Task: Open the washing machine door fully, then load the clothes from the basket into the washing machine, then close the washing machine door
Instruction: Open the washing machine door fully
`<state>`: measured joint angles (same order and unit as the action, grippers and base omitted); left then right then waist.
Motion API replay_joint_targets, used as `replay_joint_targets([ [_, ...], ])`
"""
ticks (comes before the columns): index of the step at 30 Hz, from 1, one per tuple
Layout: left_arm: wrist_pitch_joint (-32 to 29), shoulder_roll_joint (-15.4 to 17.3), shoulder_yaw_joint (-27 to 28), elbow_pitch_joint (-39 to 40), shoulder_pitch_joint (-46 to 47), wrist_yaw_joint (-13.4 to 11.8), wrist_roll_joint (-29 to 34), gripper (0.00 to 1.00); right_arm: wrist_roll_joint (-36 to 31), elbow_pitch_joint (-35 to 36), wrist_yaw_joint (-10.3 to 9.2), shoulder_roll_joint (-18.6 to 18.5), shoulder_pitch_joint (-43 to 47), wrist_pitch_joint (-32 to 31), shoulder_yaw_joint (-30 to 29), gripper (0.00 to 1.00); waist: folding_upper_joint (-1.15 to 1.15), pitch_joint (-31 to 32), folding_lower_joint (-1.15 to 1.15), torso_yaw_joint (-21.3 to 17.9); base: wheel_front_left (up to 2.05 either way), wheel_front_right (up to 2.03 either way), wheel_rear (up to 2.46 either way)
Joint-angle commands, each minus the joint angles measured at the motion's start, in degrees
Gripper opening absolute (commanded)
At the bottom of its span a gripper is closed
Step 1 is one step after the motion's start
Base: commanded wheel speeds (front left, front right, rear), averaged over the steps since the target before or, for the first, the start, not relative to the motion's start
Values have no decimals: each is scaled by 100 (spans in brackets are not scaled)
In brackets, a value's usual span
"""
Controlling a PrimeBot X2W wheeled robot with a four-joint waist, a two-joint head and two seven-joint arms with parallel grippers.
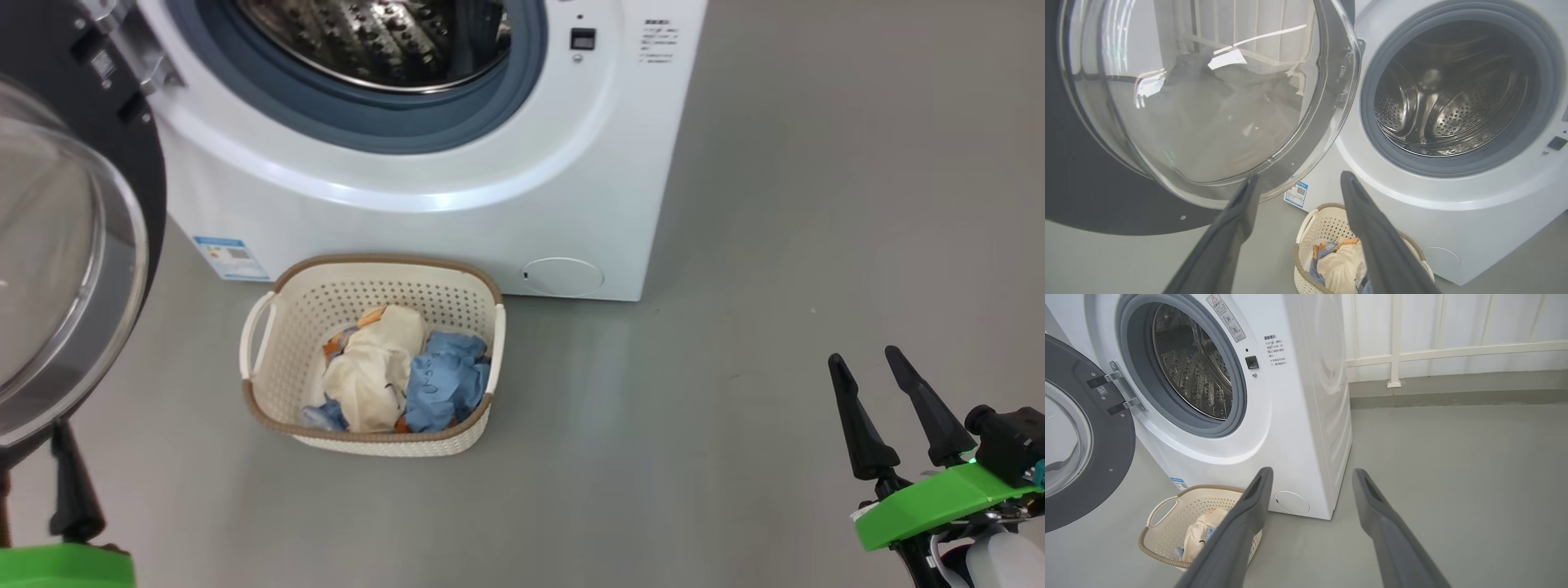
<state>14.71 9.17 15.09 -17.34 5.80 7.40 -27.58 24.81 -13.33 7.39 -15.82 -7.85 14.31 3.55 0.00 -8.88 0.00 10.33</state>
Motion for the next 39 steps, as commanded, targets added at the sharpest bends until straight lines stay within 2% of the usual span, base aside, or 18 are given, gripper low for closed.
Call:
replay_joint_targets([
  [1,29,254,68,206,23,8,-90,100,8,157,10,-40,64,69,91,100,0,81,0,-164,0,0,0],
  [11,29,323,-752,592,-34,8,-102,100,7,217,10,24,159,69,-14,100,0,146,0,-774,0,0,0],
  [20,29,330,-1073,839,-170,9,-30,100,24,252,10,25,268,69,-92,100,0,193,0,-1159,0,0,0],
  [39,29,323,-1202,883,-201,9,25,100,1,278,10,87,306,69,-149,100,0,196,0,-1309,0,0,0],
])
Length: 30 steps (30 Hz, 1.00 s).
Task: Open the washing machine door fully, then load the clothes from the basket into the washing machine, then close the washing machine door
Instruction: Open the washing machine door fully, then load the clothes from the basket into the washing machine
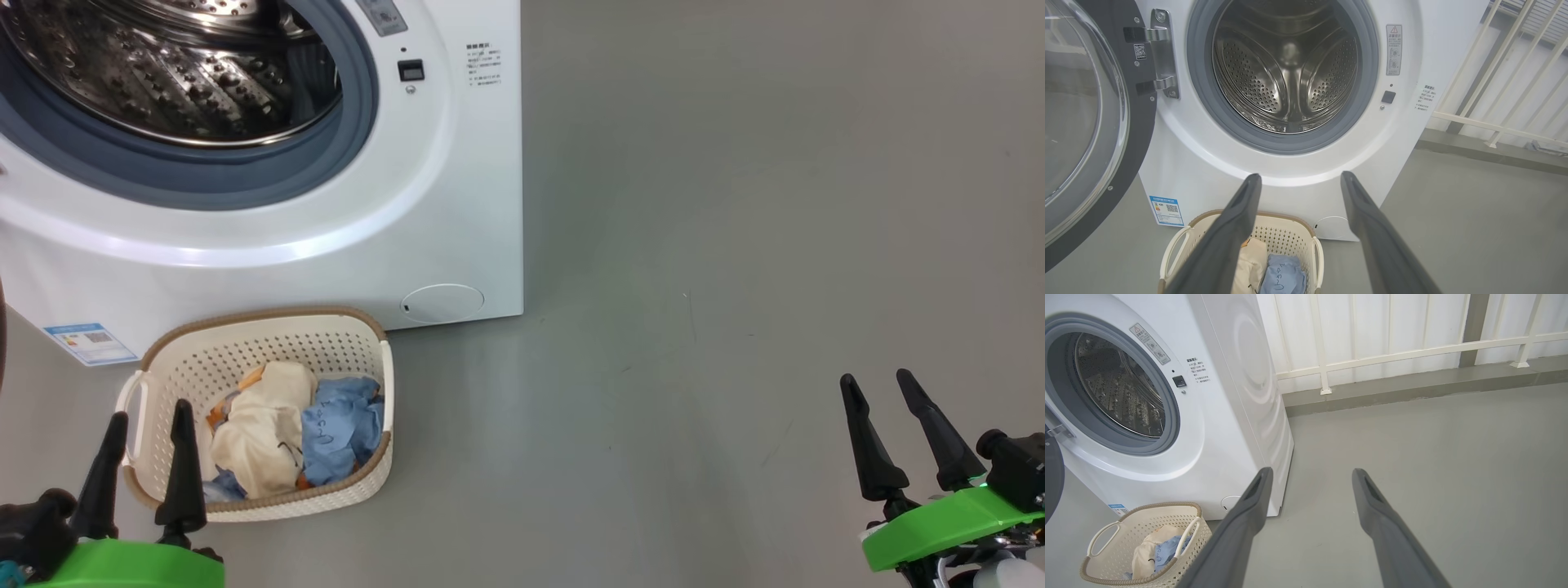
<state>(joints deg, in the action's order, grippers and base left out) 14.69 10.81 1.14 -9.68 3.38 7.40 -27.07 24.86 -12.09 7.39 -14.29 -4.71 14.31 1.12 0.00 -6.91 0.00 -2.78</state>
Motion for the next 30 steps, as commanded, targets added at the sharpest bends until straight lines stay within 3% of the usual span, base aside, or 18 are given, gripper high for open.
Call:
replay_joint_targets([
  [1,31,168,177,112,44,9,-39,100,-5,156,10,-66,-3,69,94,100,0,0,0,7,0,0,0],
  [9,31,248,70,68,75,9,-205,100,-11,175,10,-72,-7,69,97,100,0,-14,0,26,22,-54,32],
  [30,31,324,109,57,237,9,-197,100,-34,209,10,8,-114,69,118,100,0,-231,0,-6,82,-162,80],
])
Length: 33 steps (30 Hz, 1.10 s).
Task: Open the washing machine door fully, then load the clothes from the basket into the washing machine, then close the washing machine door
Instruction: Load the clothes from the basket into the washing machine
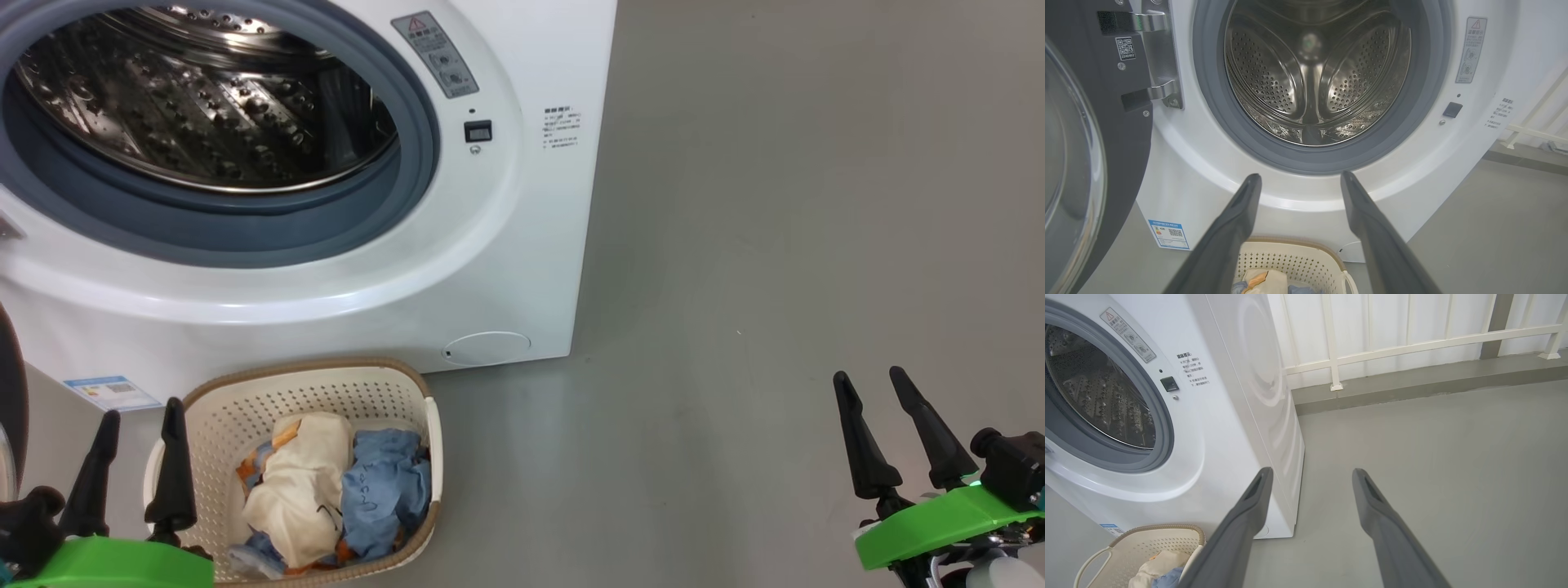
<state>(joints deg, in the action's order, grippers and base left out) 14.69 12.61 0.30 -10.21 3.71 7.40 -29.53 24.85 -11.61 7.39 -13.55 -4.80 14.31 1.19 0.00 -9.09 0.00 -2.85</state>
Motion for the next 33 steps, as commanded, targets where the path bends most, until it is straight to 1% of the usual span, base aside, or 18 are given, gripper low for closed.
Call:
replay_joint_targets([
  [1,31,133,189,110,205,9,63,100,-36,160,10,-60,-110,69,110,100,0,-22,0,6,55,-55,0],
  [20,31,59,64,-74,287,9,-64,100,-77,174,10,23,-220,69,149,100,0,-224,0,54,6,-6,0],
  [28,31,51,-74,-421,406,9,-62,100,-124,245,10,130,-339,69,160,100,0,-489,0,5,0,0,0],
  [33,31,109,-236,-771,606,9,-134,100,-173,301,10,241,-463,69,179,100,0,-779,0,-43,0,0,0],
])
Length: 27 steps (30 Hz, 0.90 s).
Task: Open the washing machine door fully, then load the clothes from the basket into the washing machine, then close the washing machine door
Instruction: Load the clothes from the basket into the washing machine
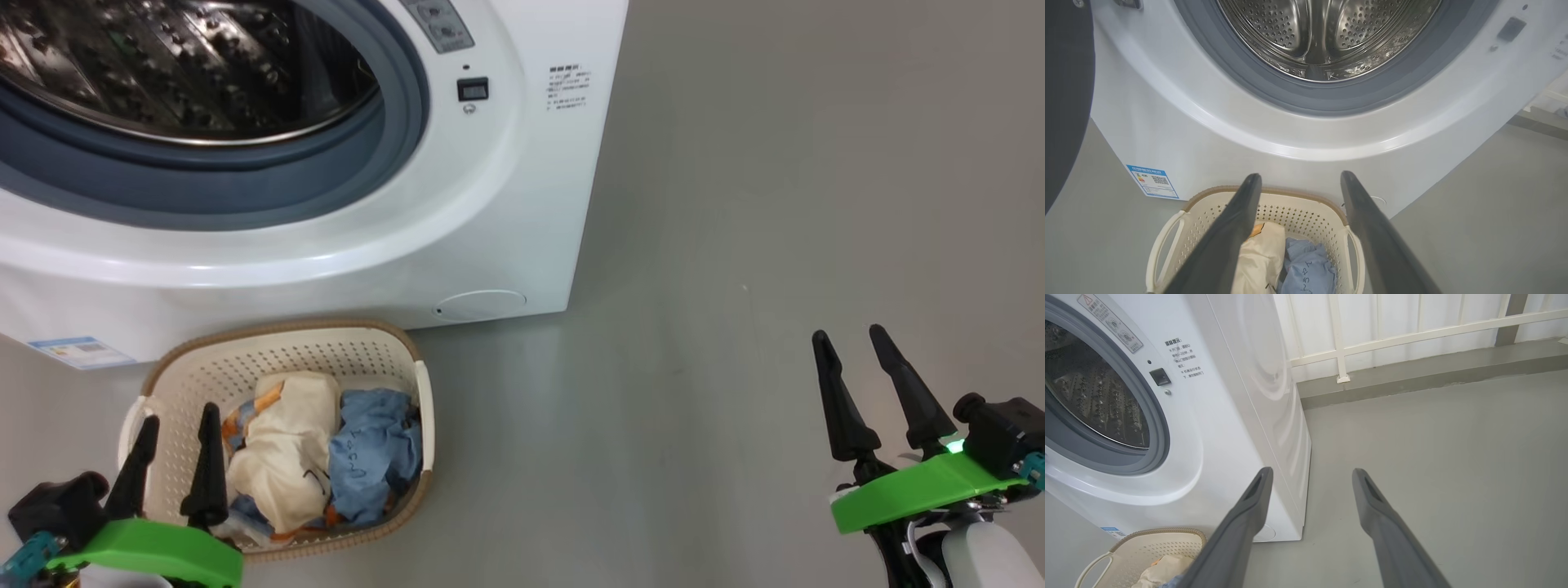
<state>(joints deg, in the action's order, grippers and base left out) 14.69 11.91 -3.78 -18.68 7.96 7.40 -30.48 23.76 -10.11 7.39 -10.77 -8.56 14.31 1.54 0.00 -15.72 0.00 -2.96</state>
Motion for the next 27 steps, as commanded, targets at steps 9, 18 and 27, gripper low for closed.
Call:
replay_joint_targets([
  [9,31,378,-258,-845,795,9,-193,100,-135,206,10,119,-323,69,167,100,0,-711,0,-94,0,0,0],
  [18,31,580,-1076,-1894,1565,9,-635,100,-222,272,10,261,-639,69,213,100,0,-1376,0,-226,0,0,0],
  [27,31,717,-2158,-2700,2317,9,-1442,100,-296,376,10,407,-941,69,203,100,0,-2092,0,-366,0,0,0],
])
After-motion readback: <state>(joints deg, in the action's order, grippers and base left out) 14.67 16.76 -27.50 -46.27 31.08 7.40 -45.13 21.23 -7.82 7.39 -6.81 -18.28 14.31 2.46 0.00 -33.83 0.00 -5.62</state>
